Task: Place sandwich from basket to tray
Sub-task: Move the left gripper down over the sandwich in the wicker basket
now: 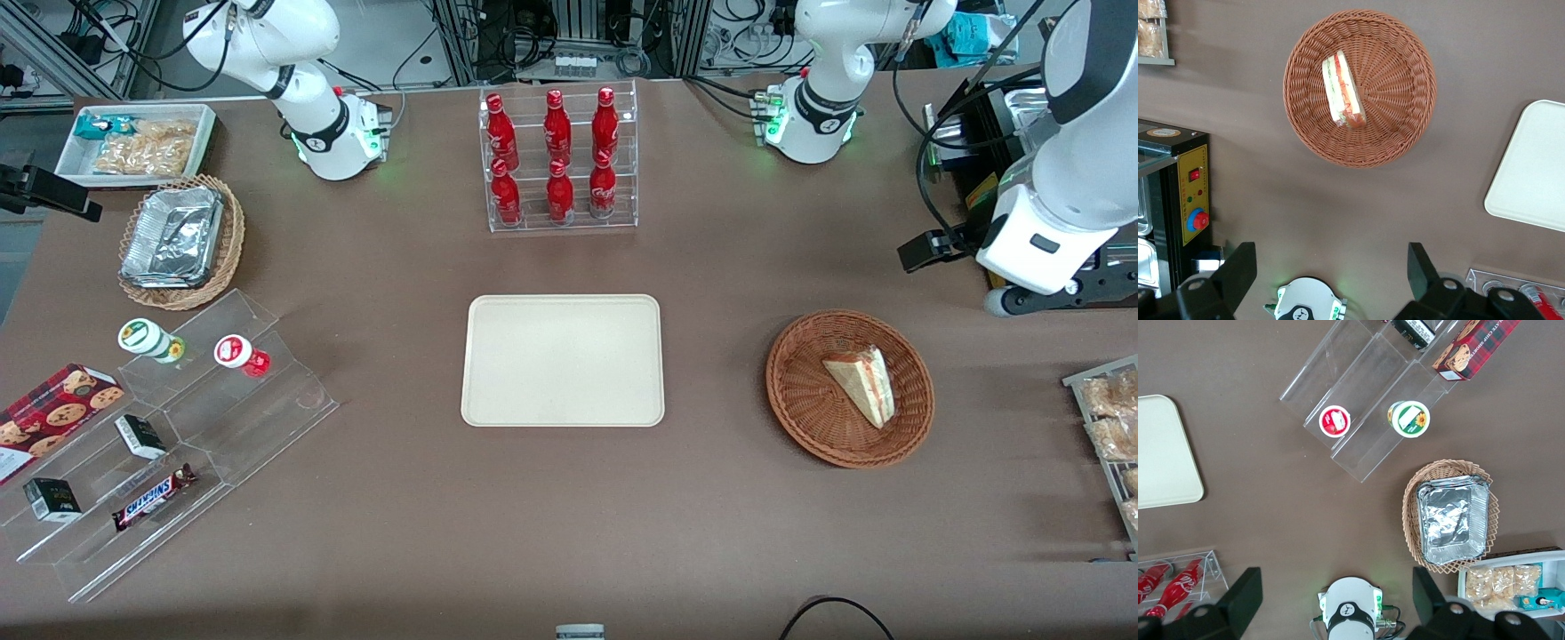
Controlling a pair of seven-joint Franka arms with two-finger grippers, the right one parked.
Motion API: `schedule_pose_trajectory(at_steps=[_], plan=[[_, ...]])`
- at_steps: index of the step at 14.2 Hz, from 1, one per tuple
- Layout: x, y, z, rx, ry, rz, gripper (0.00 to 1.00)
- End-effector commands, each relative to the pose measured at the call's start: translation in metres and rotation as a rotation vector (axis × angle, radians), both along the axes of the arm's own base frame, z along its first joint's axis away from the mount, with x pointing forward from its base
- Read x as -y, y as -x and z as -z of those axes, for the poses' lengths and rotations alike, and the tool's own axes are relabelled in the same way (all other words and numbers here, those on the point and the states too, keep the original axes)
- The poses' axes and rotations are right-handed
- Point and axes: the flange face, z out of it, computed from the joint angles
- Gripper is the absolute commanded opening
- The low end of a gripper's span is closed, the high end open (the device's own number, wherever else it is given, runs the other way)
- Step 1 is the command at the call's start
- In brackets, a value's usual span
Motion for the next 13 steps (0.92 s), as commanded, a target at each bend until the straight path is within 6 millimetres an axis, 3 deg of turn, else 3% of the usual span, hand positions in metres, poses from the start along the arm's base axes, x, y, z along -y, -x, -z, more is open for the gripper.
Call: schedule_pose_trajectory(at_steps=[1, 4, 7, 9, 10, 13], plan=[[0.003, -0.002, -0.004, 0.012, 0.021, -0.001, 1.0], [0.002, -0.002, -0.003, 0.008, 0.027, -0.006, 1.0], [-0.008, -0.009, 0.011, -0.015, 0.015, -0.021, 1.0], [-0.035, -0.025, 0.041, -0.064, 0.023, -0.067, 1.0], [-0.04, -0.031, 0.052, -0.067, 0.024, -0.074, 1.0], [-0.042, -0.053, 0.123, -0.085, 0.027, -0.097, 1.0]])
